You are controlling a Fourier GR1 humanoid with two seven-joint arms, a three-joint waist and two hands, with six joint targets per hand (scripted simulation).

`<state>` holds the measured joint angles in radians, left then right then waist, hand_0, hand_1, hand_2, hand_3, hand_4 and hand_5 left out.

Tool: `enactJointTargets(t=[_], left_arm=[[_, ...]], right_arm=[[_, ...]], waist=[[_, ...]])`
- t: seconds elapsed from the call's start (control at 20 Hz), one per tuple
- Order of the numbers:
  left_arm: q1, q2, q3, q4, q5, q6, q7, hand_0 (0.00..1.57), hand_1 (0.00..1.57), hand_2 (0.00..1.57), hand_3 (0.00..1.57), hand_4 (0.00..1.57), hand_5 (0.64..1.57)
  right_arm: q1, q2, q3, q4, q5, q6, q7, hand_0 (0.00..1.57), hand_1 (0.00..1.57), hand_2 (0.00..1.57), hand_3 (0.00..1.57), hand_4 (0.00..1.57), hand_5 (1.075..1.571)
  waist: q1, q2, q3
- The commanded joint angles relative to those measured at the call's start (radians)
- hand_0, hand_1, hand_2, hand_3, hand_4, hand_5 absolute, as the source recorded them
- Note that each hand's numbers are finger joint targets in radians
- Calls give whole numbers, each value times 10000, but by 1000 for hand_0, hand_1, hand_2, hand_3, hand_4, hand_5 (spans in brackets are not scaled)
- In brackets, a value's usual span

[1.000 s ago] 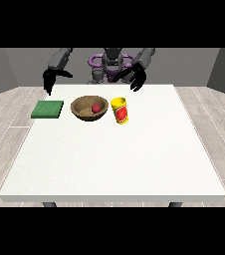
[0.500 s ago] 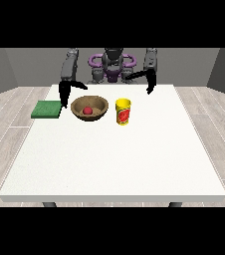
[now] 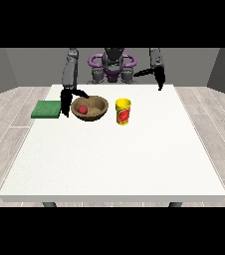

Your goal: Pick the cup and pour the ball into the bowl, then pick the bowl and place it on the pad

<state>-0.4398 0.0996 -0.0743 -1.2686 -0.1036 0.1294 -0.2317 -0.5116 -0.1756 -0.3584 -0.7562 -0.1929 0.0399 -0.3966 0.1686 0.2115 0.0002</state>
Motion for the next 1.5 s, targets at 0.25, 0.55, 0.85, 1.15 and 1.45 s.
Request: enactJointTargets(t=[0.25, 0.55, 0.85, 1.15, 1.45], left_arm=[[481, 275, 59, -1202, 30, -559, 358, 0, 0, 0, 0, 0, 1566], [-315, 407, 400, -1409, 261, -621, 471, 0, 0, 0, 0, 80, 1571], [-414, 46, -147, -1404, 117, -749, 658, 0, 0, 0, 0, 655, 1531], [323, 420, 833, 109, 724, -1034, 119, 0, 0, 0, 0, 955, 1423], [1192, 932, 1609, 1410, 1013, -1268, -41, 0, 0, 0, 0, 998, 1411]], right_arm=[[-533, 193, -48, 1882, -11, -152, -1485, 0, 0, 0, 0, 126, 1562], [-158, 109, -313, 2709, 116, -1715, -406, 1453, 1453, 1571, 0, 468, 1512], [67, -971, 932, 2698, 2344, -4370, 252, 1571, 1571, 1571, 1562, 938, 1558], [-352, -806, 1841, 2264, 3029, -4904, 2873, 1571, 1571, 1571, 1047, 862, 1567], [-1504, -1059, 2764, 1653, 3572, -4056, 5838, 1571, 1571, 1571, 889, 806, 1565]], waist=[[393, 246, 6], [444, 976, 1], [1206, 803, -44], [445, -977, -43], [-1028, -2790, -22]])
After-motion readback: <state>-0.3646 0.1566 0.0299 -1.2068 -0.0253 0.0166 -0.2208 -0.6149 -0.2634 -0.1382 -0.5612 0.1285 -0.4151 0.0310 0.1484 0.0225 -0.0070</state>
